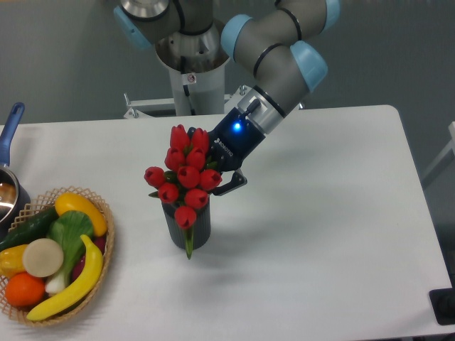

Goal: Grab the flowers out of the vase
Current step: 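Lift the gripped tulips straight up out of the dark vase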

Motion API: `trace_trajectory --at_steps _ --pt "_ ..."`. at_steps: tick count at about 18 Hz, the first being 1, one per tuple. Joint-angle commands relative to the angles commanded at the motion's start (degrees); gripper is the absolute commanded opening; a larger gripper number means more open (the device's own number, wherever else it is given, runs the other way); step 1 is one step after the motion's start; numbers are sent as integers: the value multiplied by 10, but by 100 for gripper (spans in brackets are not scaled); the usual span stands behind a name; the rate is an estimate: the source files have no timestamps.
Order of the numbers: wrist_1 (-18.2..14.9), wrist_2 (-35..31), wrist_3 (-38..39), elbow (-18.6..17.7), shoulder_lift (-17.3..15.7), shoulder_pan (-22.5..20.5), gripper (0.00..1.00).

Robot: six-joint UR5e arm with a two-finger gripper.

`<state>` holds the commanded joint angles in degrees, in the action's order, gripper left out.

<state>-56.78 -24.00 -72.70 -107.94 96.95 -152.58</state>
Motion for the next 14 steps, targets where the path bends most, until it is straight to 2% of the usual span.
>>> trace_trajectory --at_steps 9,14 --pt "0 11 41 9 -31 -7 48" --pt "-1 10 103 30 -45 -6 48"
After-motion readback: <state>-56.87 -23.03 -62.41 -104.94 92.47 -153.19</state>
